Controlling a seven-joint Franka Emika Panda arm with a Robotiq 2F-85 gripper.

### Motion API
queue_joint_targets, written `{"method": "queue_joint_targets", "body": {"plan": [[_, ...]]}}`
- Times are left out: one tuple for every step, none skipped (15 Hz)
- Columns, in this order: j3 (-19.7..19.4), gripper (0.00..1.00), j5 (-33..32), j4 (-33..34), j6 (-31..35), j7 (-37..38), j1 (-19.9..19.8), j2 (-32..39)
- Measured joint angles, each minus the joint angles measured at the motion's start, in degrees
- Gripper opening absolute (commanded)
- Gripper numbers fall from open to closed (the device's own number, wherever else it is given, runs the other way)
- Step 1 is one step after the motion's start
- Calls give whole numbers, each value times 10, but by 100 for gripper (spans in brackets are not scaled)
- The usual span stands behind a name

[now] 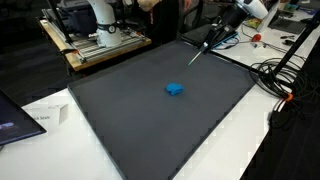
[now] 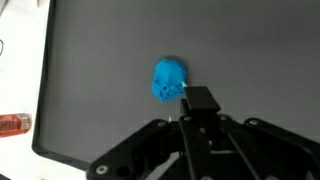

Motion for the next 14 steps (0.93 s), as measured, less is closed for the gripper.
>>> {"method": "queue_joint_targets", "body": {"plan": [[4, 3, 11, 0, 0, -6, -10, -3], [10, 3, 21, 1, 0, -14, -21, -7], [14, 3, 31, 1, 0, -20, -30, -10], [18, 3, 42, 2, 0, -25, -40, -13], [23, 3, 52, 2, 1, -31, -50, -17], [27, 3, 62, 3, 2, -37, -61, -19], [32, 3, 72, 6, 3, -42, -70, -21], [36, 3, 81, 9, 4, -47, -80, -22], [40, 3, 89, 10, 7, -52, -89, -24], [45, 3, 98, 10, 12, -57, -98, -26], [49, 3, 107, 10, 19, -62, -107, -27], [54, 3, 115, 10, 27, -68, -116, -27], [58, 3, 122, 10, 37, -73, -124, -27], [60, 3, 125, 10, 48, -78, -132, -27]]}}
